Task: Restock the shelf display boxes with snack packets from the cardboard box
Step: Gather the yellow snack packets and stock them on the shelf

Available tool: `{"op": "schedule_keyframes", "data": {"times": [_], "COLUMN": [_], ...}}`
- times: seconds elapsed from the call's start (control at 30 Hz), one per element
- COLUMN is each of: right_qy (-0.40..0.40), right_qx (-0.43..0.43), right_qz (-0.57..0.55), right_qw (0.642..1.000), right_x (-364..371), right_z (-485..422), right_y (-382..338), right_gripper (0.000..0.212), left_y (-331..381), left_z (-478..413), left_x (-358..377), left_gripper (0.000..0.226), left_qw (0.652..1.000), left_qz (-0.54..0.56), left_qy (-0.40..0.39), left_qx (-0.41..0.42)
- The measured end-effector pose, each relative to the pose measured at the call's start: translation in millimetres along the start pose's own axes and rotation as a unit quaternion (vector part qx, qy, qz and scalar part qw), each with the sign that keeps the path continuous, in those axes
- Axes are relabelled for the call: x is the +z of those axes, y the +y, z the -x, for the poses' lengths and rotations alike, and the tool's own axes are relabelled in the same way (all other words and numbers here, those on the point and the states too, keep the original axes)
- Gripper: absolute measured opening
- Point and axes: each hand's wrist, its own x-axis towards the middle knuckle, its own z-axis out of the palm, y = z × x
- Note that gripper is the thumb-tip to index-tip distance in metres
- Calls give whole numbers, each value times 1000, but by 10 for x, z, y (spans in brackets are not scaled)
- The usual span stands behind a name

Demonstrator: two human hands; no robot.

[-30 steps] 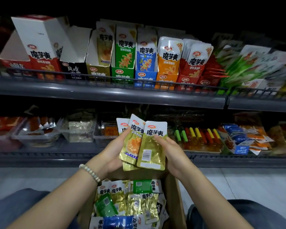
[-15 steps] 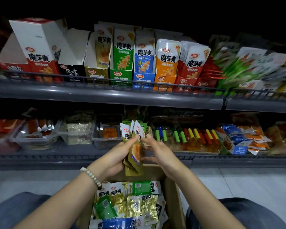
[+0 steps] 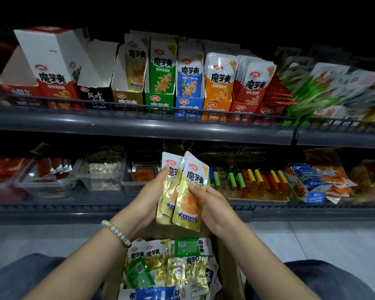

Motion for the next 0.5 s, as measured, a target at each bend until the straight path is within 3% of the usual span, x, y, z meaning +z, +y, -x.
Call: {"op": "schedule_keyframes", "data": {"times": [0.13, 0.27, 0.37, 0.5], "right_qy": [72, 45, 27, -3], "right_qx": [-18, -49, -67, -96], "right_qz": [10, 46, 42, 23], "right_qw": [997, 997, 996, 995], "right_x": [-65, -36, 64, 203], "right_z": [-8, 5, -4, -2], "right_y": [-81, -73, -2, -11], "right_gripper": [21, 28, 27, 28], "left_y": [41, 28, -41, -55], "left_z": [-57, -53, -55, -34], "left_x": [-122, -138, -101, -29], "left_gripper": [34, 29, 44, 26], "left_qw": [998, 997, 998, 995], "left_qz": [20, -13, -32, -63], "left_qy": [32, 31, 3, -36], "left_qx": [48, 64, 55, 72]}}
